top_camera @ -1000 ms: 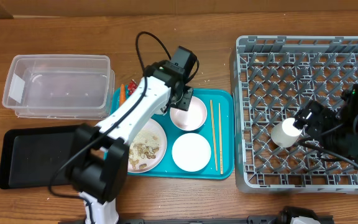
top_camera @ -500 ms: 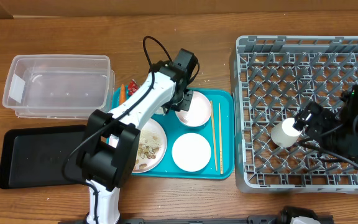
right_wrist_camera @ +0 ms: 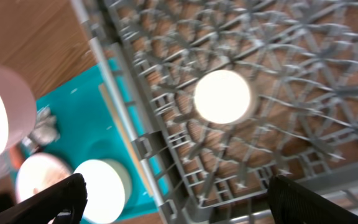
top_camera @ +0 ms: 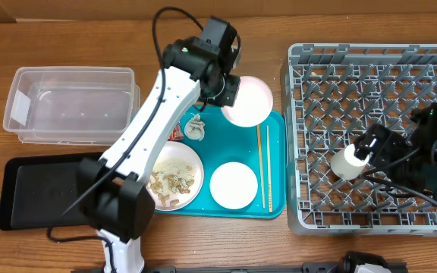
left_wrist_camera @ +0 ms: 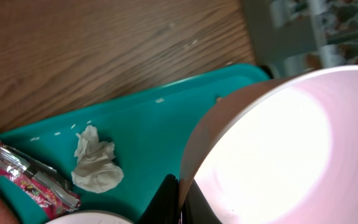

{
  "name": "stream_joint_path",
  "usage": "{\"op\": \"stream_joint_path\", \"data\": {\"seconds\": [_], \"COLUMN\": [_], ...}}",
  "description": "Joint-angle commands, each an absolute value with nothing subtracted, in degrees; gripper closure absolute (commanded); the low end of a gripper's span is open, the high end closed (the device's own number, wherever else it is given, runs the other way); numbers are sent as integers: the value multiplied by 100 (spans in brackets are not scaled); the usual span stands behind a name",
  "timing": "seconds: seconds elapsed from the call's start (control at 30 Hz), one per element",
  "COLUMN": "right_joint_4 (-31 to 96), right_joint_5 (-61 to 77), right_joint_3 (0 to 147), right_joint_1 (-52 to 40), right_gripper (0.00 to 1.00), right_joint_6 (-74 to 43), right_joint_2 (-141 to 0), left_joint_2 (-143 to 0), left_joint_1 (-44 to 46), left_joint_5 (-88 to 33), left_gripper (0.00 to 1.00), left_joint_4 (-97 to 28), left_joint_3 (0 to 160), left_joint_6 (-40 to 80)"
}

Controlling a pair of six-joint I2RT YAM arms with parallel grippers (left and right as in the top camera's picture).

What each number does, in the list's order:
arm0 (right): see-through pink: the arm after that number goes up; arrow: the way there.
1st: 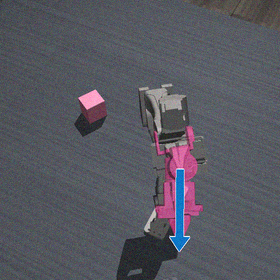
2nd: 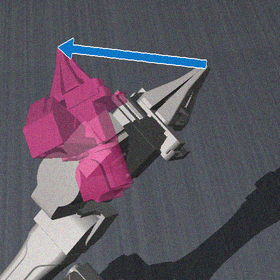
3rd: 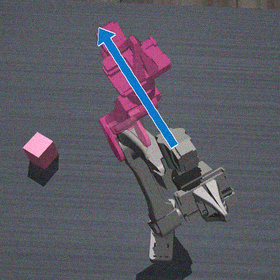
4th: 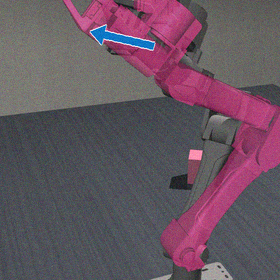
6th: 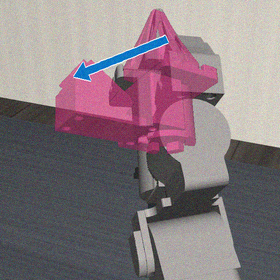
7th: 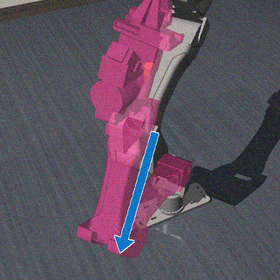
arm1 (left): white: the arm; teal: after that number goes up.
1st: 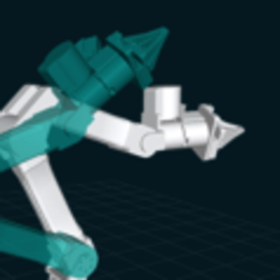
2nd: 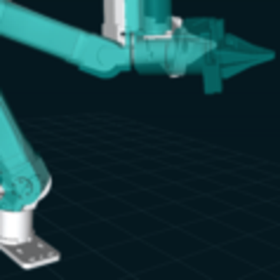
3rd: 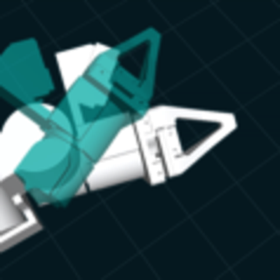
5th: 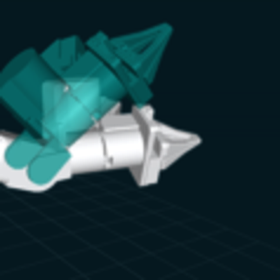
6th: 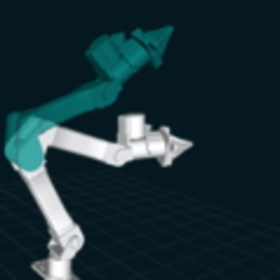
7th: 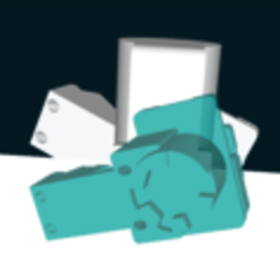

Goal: Sort waste into correct bins and load items into the dishwasher

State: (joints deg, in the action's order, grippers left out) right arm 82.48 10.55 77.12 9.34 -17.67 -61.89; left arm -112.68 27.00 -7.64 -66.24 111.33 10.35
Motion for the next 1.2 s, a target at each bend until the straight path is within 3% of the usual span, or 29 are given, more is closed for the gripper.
{"op": "stream_joint_path", "data": {"seconds": [0.0, 0.1, 0.2, 0.4, 0.63, 0.77, 0.9, 1.07, 1.17], "right_joint_4": [8173, 8093, 8027, 7712, 7076, 7159, 7161, 6945, 6792], "right_joint_5": [1844, 1959, 2980, 3197, 2655, 1435, 1186, 1699, 1938], "right_joint_3": [7717, 7717, 7717, 7714, 7717, 7717, 7717, 7717, 7717], "right_joint_1": [928, 928, 854, 320, -591, -740, -740, -740, -740], "right_gripper": [5, 5, 10, 23, 32, 39, 58, 71, 92], "right_joint_6": [-1278, -1201, -587, -1007, -1680, -2425, -2447, -2276, -2215], "right_joint_2": [-6180, -6184, -6222, -6565, -7371, -7706, -7885, -7883, -7883], "left_joint_2": [-10923, -10897, -10897, -10897, -10895, -10881, -10803, -10683, -10645], "left_joint_1": [2711, 2709, 2757, 3253, 3931, 4032, 4016, 4029, 4027], "left_joint_5": [-1166, -978, -1308, -1439, -867, -642, -642, -755, -753], "left_gripper": [96, 96, 96, 96, 96, 96, 96, 96, 96], "left_joint_4": [-6648, -6842, -7004, -7085, -7085, -7135, -7111, -6831, -6744], "left_joint_3": [11306, 11306, 11303, 11306, 11306, 11321, 11498, 11784, 11893], "left_joint_6": [899, 899, 902, 917, 1059, 1205, 1225, 1227, 1245]}}
